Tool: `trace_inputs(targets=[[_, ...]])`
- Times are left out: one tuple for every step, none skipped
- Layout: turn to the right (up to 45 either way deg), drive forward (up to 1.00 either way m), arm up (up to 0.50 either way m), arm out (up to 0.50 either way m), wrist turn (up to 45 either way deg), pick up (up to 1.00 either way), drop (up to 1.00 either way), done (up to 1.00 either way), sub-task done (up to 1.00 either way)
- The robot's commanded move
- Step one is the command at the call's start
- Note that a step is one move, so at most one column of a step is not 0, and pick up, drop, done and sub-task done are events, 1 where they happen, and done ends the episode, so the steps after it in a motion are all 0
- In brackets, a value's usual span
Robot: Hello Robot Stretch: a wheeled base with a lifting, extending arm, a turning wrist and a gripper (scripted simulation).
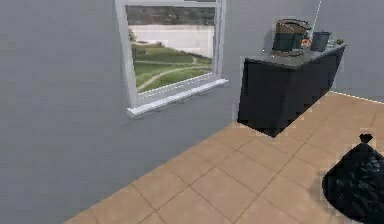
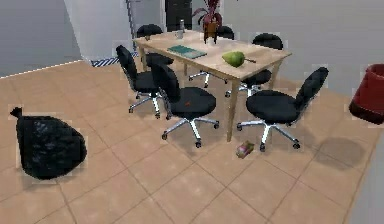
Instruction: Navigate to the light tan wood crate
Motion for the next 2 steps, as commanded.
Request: trace_inputs(targets=[[0.0,0.10,0.00,0.00,0.0,0.00,0.00,0.00,0.00],[-45.0,0.00,0.00,0.00,0.0,0.00,0.00,0.00,0.00]])
